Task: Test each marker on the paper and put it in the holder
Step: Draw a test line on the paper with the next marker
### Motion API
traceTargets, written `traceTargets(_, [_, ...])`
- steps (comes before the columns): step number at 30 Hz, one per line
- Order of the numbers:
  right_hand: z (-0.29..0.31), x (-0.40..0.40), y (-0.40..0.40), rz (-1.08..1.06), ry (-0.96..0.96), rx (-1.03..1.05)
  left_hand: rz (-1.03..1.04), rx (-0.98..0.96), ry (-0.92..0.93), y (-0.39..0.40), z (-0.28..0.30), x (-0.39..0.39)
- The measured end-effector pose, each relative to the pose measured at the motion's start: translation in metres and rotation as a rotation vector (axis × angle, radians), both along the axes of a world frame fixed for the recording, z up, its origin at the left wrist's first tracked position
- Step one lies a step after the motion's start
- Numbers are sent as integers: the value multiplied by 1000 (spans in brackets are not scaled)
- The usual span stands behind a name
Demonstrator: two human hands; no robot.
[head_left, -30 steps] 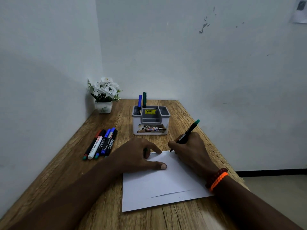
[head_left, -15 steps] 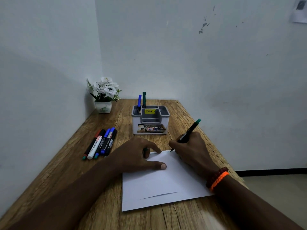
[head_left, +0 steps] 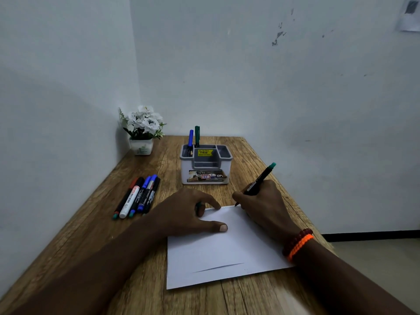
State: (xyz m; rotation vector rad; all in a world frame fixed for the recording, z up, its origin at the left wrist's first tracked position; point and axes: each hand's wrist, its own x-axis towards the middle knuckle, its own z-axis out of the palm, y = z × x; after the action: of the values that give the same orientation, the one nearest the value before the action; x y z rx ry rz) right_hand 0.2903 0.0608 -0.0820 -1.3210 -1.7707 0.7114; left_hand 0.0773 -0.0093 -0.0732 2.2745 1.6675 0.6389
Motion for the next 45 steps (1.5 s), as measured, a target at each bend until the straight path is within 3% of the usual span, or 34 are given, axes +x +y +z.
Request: traceTargets(45, [2, 4, 3, -18, 13, -13, 14, -5, 1, 0, -1, -1])
